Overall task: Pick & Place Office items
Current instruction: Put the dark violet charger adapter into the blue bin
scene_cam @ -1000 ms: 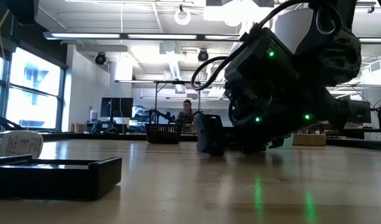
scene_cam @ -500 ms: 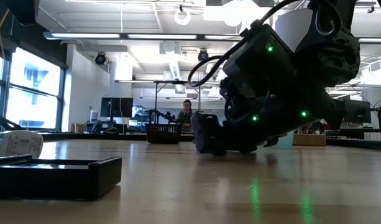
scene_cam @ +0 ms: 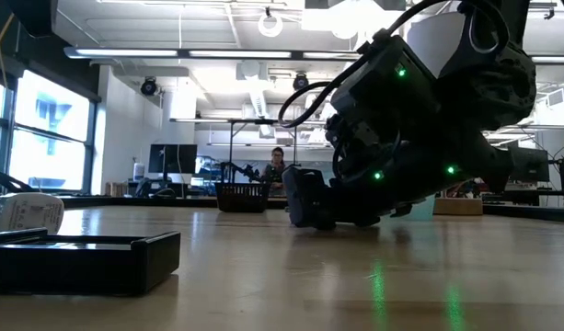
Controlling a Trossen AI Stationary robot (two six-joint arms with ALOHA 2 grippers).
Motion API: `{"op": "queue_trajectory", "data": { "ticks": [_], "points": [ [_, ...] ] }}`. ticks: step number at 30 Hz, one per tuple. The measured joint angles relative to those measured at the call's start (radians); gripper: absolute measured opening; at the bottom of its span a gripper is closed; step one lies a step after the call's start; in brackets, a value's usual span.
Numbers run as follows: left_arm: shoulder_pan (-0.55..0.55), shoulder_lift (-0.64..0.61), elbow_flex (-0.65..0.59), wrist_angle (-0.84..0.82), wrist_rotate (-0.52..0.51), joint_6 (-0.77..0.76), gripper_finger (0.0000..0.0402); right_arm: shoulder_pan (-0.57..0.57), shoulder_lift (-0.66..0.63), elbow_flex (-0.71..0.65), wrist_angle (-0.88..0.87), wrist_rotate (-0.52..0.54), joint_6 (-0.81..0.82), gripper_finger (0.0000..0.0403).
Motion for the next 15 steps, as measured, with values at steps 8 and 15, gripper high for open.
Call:
{"op": "queue_trajectory", "data": {
  "ticks": [8,15],
  "points": [
    [0.000,0.000,0.000,0.000,0.000,-0.003,0.0242,0.054,-0.086,-0.007,-0.043,-0.027,-0.086,0.0185],
    [-0.002,0.000,0.000,0.000,0.001,-0.007,0.0242,0.107,-0.224,-0.005,-0.116,-0.084,-0.145,0.0184]
  ]
}}
